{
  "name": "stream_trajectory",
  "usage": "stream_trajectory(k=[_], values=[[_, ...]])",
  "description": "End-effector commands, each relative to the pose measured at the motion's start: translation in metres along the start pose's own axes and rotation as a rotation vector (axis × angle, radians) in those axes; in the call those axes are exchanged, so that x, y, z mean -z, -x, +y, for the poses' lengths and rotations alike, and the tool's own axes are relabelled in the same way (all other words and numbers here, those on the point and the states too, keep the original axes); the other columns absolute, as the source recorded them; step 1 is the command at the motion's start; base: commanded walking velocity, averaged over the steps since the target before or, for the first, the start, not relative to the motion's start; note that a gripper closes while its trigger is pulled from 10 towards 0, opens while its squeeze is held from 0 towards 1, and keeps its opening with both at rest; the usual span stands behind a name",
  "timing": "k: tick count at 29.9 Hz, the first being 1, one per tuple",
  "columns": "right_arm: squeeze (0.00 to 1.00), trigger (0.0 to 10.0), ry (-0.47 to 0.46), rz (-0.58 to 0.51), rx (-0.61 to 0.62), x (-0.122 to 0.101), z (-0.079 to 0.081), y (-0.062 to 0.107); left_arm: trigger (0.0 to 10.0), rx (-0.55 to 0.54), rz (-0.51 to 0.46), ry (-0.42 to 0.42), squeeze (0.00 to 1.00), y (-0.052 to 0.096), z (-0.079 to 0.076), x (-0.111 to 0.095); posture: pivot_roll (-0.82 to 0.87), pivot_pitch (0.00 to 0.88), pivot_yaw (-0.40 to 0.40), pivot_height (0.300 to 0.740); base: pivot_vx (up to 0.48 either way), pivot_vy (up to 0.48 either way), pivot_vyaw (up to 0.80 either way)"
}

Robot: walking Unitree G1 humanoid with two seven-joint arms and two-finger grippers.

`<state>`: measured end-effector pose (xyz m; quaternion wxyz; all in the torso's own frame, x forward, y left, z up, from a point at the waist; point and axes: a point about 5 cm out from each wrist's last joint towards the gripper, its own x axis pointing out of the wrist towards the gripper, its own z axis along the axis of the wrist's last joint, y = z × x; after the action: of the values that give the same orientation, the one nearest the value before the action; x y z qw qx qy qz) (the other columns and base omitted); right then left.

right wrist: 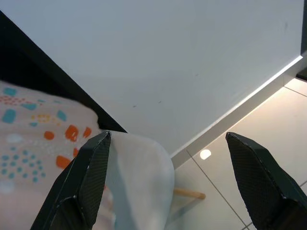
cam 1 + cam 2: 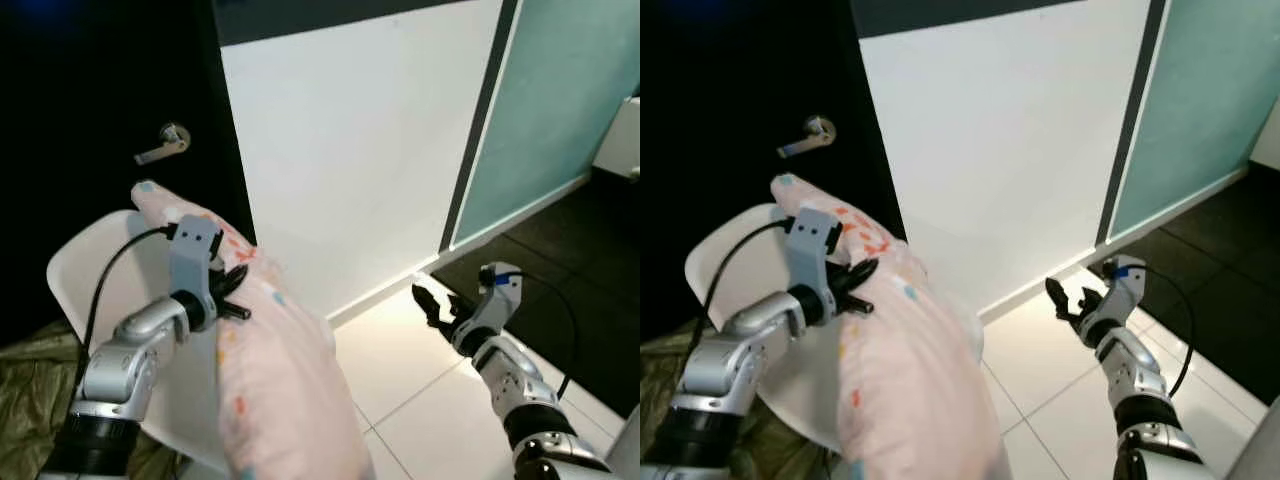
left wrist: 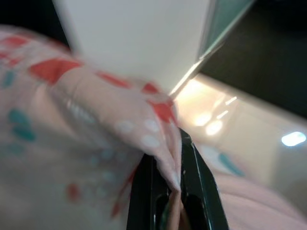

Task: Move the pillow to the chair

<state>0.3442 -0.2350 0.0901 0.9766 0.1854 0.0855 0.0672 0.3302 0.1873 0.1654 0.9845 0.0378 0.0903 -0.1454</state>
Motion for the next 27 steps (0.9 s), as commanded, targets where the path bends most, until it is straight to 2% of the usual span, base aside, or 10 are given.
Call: stream_trajectory(k=[1,5,7,8,10,13,16,21,26,27], values=[[0.0,10.0,-0.008,0.029,0.0,0.006,0.0,0.001,10.0,-0.205,-0.037,-0.082,0.0,0.006,0.035,-0.014,-0.22,0.011,0.056,0.74,0.0,0.0,0.0],[0.0,10.0,0.002,0.07,0.0,0.011,0.002,0.001,10.0,-0.36,-0.006,-0.228,0.0,0.011,0.059,-0.015,-0.23,0.014,0.058,0.74,0.0,0.0,0.0],[0.0,10.0,0.007,0.095,0.001,0.014,0.003,0.0,10.0,-0.367,0.049,-0.411,0.0,0.008,0.063,-0.01,-0.23,0.018,0.062,0.731,0.0,0.0,0.0],[0.0,10.0,0.007,0.095,0.001,0.014,0.003,0.0,10.0,-0.367,0.049,-0.411,0.0,0.008,0.063,-0.01,-0.23,0.018,0.062,0.731,0.0,0.0,0.0],[0.0,10.0,0.007,0.1,0.002,0.014,0.003,0.001,10.0,-0.364,0.103,-0.582,0.0,0.003,0.064,-0.003,-0.24,0.024,0.066,0.721,0.0,0.0,0.0],[0.0,10.0,0.009,0.101,0.005,0.014,0.001,0.002,10.0,-0.349,0.116,-0.653,0.0,-0.001,0.063,0.0,-0.24,0.027,0.069,0.711,0.0,0.0,0.0],[0.0,10.0,0.008,0.109,0.012,0.014,-0.001,0.003,10.0,-0.302,0.09,-0.705,0.0,-0.009,0.056,-0.001,-0.24,0.029,0.068,0.696,0.0,0.0,0.0],[0.0,10.0,0.004,0.117,0.018,0.014,-0.001,0.004,10.0,-0.073,-0.068,-0.693,0.0,-0.023,0.023,-0.022,-0.24,0.035,0.068,0.671,0.0,0.0,0.0],[0.0,10.0,-0.001,0.122,0.018,0.015,0.0,0.003,10.0,0.09,-0.141,-0.866,0.0,-0.028,0.005,-0.037,-0.24,0.04,0.066,0.656,0.0,0.0,0.0],[0.0,10.0,-0.002,0.124,0.019,0.015,0.0,0.003,10.0,0.078,-0.12,-0.969,0.0,-0.031,0.01,-0.039,-0.24,0.042,0.067,0.651,0.0,0.0,0.0]])
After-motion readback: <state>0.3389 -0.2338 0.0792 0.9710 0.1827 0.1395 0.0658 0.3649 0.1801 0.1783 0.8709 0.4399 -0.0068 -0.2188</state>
